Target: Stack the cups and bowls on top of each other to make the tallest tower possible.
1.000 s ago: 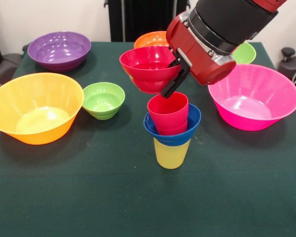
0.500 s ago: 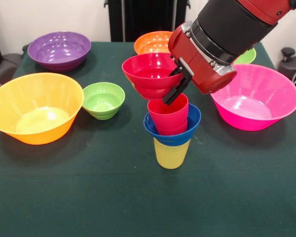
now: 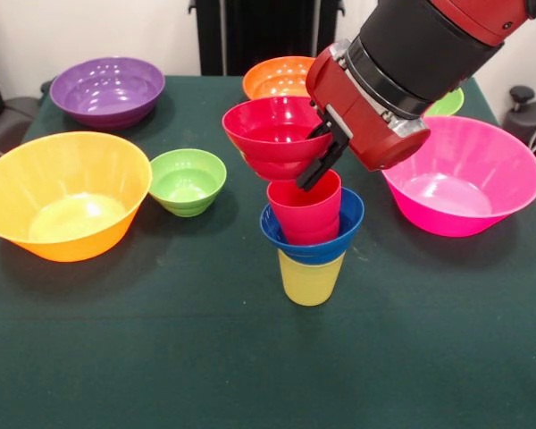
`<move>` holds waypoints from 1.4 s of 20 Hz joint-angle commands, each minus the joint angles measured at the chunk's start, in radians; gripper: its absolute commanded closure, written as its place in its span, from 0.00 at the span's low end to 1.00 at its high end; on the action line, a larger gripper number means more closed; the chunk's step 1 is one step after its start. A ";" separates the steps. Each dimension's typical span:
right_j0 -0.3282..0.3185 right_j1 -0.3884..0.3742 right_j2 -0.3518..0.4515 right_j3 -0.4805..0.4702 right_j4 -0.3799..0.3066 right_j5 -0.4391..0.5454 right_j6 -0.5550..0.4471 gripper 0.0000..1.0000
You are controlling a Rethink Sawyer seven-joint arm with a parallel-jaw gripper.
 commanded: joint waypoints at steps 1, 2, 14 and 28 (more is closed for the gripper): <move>0.011 0.041 0.150 -0.016 0.006 -0.051 0.156 1.00; 0.013 0.041 0.150 -0.014 0.007 -0.053 0.160 1.00; 0.019 0.051 0.147 -0.024 0.027 -0.051 0.191 1.00; 0.041 0.061 0.141 -0.014 0.057 -0.069 0.222 1.00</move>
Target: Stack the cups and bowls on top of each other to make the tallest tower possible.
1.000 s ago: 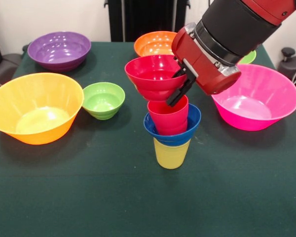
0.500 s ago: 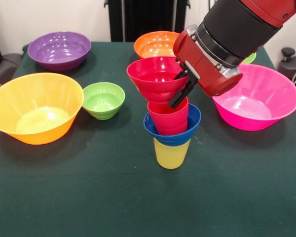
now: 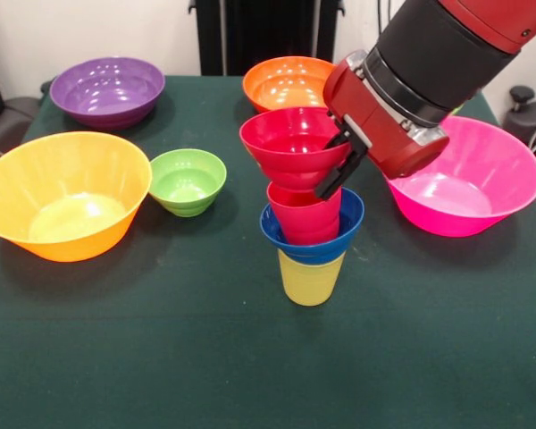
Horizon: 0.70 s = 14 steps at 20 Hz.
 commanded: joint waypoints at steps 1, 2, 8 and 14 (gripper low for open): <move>0.027 0.049 0.139 -0.014 0.021 -0.055 0.222 1.00; 0.027 0.051 0.137 -0.016 0.022 -0.055 0.223 1.00; 0.029 0.051 0.138 -0.009 0.028 -0.070 0.221 1.00; 0.041 0.046 0.143 0.012 0.027 -0.091 0.217 1.00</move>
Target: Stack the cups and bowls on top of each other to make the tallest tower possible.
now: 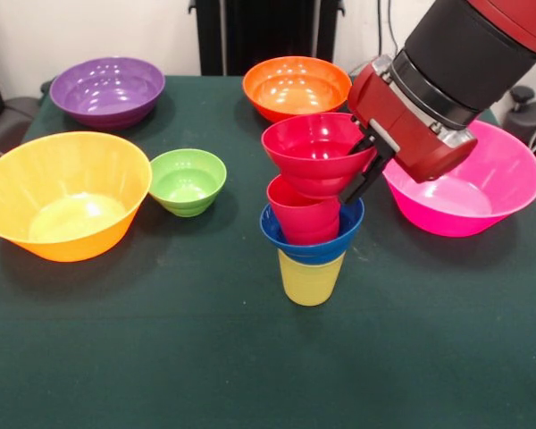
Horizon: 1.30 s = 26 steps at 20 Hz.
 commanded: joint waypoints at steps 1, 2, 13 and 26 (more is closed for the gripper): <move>0.019 0.039 0.146 0.018 0.015 -0.071 0.213 1.00; 0.020 0.037 0.148 0.023 0.015 -0.077 0.210 1.00; 0.025 0.015 0.167 0.069 0.006 -0.114 0.177 1.00; 0.064 -0.024 0.180 0.187 -0.007 -0.154 0.186 1.00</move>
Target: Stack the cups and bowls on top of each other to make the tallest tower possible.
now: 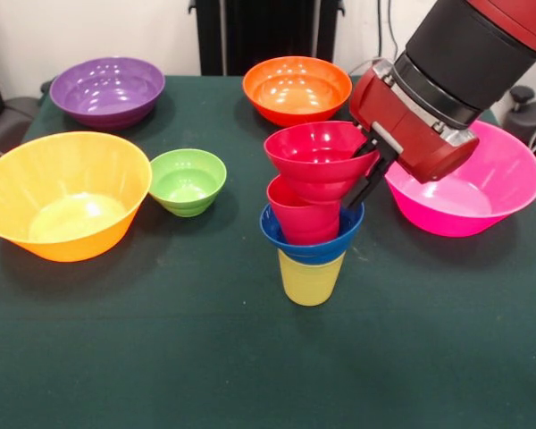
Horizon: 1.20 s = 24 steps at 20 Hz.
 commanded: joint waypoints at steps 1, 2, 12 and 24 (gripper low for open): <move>0.036 -0.008 0.153 0.122 -0.008 -0.057 0.188 1.00; 0.038 -0.007 0.152 0.124 -0.007 -0.057 0.190 1.00; 0.055 -0.040 0.189 0.217 -0.011 -0.137 0.159 1.00; 0.053 -0.068 0.216 0.284 -0.032 -0.211 0.115 1.00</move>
